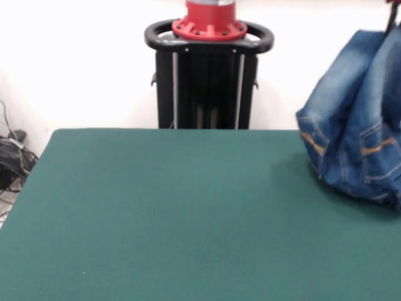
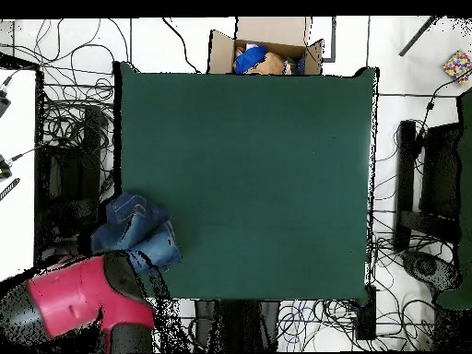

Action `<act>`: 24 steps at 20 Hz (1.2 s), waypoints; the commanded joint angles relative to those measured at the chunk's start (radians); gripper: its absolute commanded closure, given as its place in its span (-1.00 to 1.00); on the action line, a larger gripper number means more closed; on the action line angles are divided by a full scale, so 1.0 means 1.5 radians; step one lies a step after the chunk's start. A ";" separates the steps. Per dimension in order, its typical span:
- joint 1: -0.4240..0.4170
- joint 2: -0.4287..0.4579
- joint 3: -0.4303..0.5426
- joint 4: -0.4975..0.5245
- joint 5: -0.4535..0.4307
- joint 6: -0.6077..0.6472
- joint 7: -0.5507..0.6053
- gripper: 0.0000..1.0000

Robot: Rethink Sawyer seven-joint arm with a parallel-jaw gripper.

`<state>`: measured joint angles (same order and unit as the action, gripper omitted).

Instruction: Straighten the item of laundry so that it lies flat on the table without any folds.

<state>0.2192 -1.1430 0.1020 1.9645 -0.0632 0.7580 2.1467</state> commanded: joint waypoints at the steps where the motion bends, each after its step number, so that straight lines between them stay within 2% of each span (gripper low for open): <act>1: -0.070 0.115 -0.023 -0.049 -0.070 -0.059 0.039 1.00; 7: -0.133 0.145 -0.004 -0.068 -0.124 -0.096 -0.015 1.00; 14: -0.231 0.148 0.059 -0.080 -0.147 -0.077 -0.100 1.00; 24: -0.353 0.192 0.150 -0.150 -0.193 -0.021 -0.211 1.00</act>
<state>-0.2565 -0.8820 0.2067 1.8300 -0.2895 0.6561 2.1294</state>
